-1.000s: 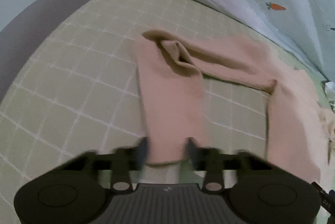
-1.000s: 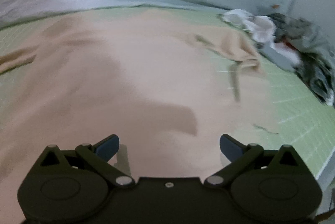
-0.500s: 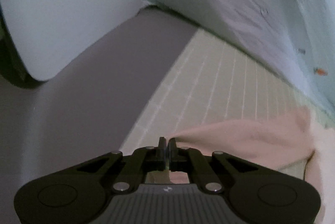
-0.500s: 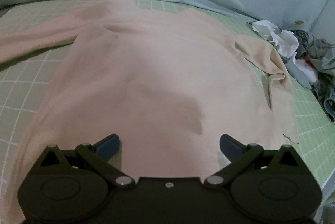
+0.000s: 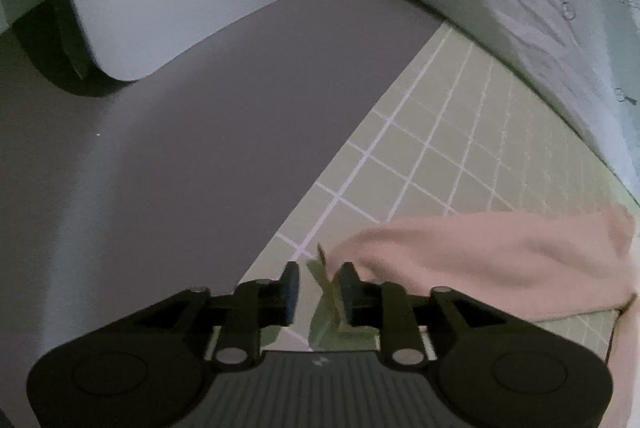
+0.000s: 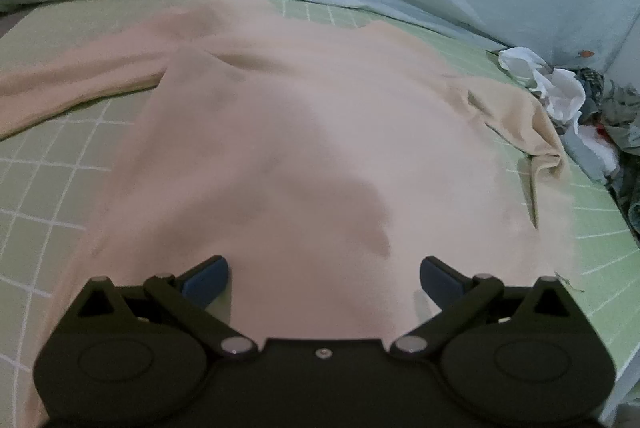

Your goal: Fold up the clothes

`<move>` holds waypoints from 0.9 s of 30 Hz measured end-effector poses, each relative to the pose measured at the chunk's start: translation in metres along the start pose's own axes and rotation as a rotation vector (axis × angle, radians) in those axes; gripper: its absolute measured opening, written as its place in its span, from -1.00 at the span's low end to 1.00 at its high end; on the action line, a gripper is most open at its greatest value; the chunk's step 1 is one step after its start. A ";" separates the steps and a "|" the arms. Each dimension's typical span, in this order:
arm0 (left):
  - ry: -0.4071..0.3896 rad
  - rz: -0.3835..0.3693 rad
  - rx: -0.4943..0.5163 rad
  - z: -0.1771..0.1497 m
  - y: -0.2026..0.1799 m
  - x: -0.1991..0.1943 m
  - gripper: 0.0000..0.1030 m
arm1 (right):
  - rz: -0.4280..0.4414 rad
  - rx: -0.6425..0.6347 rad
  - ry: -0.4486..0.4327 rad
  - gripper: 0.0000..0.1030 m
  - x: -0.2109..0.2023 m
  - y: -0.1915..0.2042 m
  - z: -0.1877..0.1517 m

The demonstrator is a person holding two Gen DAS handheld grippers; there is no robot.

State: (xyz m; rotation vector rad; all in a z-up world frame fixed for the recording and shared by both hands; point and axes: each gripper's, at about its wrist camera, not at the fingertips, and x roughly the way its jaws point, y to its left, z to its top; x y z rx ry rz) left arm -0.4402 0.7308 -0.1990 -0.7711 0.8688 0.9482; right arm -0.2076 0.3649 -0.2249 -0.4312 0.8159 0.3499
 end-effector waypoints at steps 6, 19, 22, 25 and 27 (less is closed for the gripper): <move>-0.039 -0.054 0.040 -0.027 -0.024 -0.029 -0.01 | 0.067 0.013 -0.017 1.00 -0.001 -0.009 -0.006; -0.076 -0.218 0.202 -0.097 -0.165 -0.088 0.43 | 0.155 0.061 -0.068 1.00 0.003 -0.100 -0.026; -0.055 -0.229 0.236 -0.126 -0.204 -0.098 0.43 | 0.169 0.077 -0.081 1.00 0.004 -0.125 -0.030; -0.053 -0.231 0.280 -0.153 -0.243 -0.108 0.43 | 0.154 0.112 -0.091 1.00 0.013 -0.168 -0.033; -0.055 -0.230 0.293 -0.169 -0.265 -0.112 0.43 | 0.134 0.139 -0.082 1.00 0.024 -0.198 -0.034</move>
